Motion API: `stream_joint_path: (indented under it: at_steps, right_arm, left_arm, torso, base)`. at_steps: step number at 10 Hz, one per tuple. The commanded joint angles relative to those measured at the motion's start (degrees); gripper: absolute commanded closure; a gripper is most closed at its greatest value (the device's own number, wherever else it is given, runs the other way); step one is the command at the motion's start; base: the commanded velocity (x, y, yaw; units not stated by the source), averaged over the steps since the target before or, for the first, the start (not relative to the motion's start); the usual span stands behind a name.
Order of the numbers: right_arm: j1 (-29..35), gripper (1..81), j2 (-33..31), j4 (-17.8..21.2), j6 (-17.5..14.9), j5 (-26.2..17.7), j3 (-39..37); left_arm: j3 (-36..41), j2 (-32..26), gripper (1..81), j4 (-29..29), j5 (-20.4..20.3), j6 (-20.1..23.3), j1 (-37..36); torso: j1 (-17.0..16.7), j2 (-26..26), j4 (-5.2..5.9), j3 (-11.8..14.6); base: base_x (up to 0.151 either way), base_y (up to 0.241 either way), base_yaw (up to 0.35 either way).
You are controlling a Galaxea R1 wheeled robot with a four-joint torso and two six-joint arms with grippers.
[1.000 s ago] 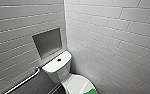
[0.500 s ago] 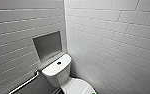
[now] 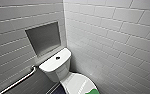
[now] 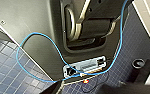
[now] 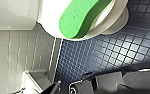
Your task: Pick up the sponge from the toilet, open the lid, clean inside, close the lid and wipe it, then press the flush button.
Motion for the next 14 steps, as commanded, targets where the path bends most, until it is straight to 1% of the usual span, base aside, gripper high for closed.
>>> stream_joint_path:
  at_steps: [1,2,3,4,5,7,8,9,10,11,12,14]
  right_arm:
    - [5.9,1.0,-0.6,0.6,2.0,-2.6,0.3]
    - [6.6,1.0,-0.1,0.6,3.3,-2.6,0.0]
    - [7.2,1.0,0.6,0.5,5.7,-2.6,-0.6]
    - [7.6,1.0,1.8,0.4,7.6,-2.6,-1.8]
    - [7.9,1.0,3.2,0.5,8.5,-2.7,-3.5]
    - [7.9,1.0,5.9,0.5,10.5,-2.6,-7.1]
    - [7.9,1.0,6.8,0.4,11.4,-2.5,-8.3]
    - [7.9,1.0,7.2,0.2,12.1,-2.0,-8.7]
    - [8.4,1.0,7.2,0.2,12.4,-1.8,-8.7]
    - [9.2,1.0,7.0,0.2,13.2,-1.8,-8.4]
    - [10.3,1.0,6.6,0.4,14.0,-1.8,-8.0]
    - [11.7,1.0,6.5,0.2,15.9,-2.2,-7.9]
  left_arm:
    - [0.7,0.2,1.0,0.3,3.8,0.0,0.9]
    - [0.6,0.2,1.0,0.3,3.7,0.0,0.9]
    - [0.6,0.2,1.0,0.4,3.7,0.0,0.9]
    - [0.6,0.2,1.0,0.4,3.8,0.0,0.9]
    - [0.7,0.2,1.0,0.4,3.8,0.0,0.9]
    - [0.6,0.2,1.0,0.3,3.8,0.0,0.9]
    - [0.6,0.2,1.0,0.3,3.8,0.0,0.9]
    - [0.6,0.2,1.0,0.3,3.8,0.0,0.9]
    - [0.6,0.2,1.0,0.3,3.8,0.0,0.9]
    - [0.6,0.3,1.0,0.2,3.8,0.0,0.9]
    - [0.6,0.3,1.0,0.2,3.8,0.0,1.0]
    - [0.6,0.3,1.0,0.2,3.8,0.0,0.9]
  torso:
    - [3.7,-5.6,0.0,-5.3]
    - [5.0,-7.8,0.0,-1.9]
    - [6.3,-9.7,0.0,-3.4]
    - [7.3,-11.2,0.0,-3.7]
    - [8.4,-13.0,0.0,-4.3]
    - [11.0,-17.2,0.0,-4.5]
    - [12.3,-19.3,0.0,-5.8]
    - [13.6,-21.4,0.0,-9.8]
    - [14.6,-23.0,0.0,-10.1]
    - [15.6,-24.6,0.0,-5.6]
    - [12.7,-20.1,0.0,-6.8]
    - [13.4,-21.1,0.0,-7.6]
  base:
    - [0.0,0.0,0.0]
    - [0.0,0.0,0.0]
    - [0.0,0.0,0.0]
    - [0.0,0.0,0.0]
    - [0.0,0.0,0.0]
    - [0.0,0.0,0.0]
    - [0.0,0.0,0.0]
    - [0.0,0.0,0.0]
    - [0.0,0.0,0.0]
    - [0.0,0.0,0.0]
    - [0.0,0.0,0.0]
    - [0.0,0.0,0.0]
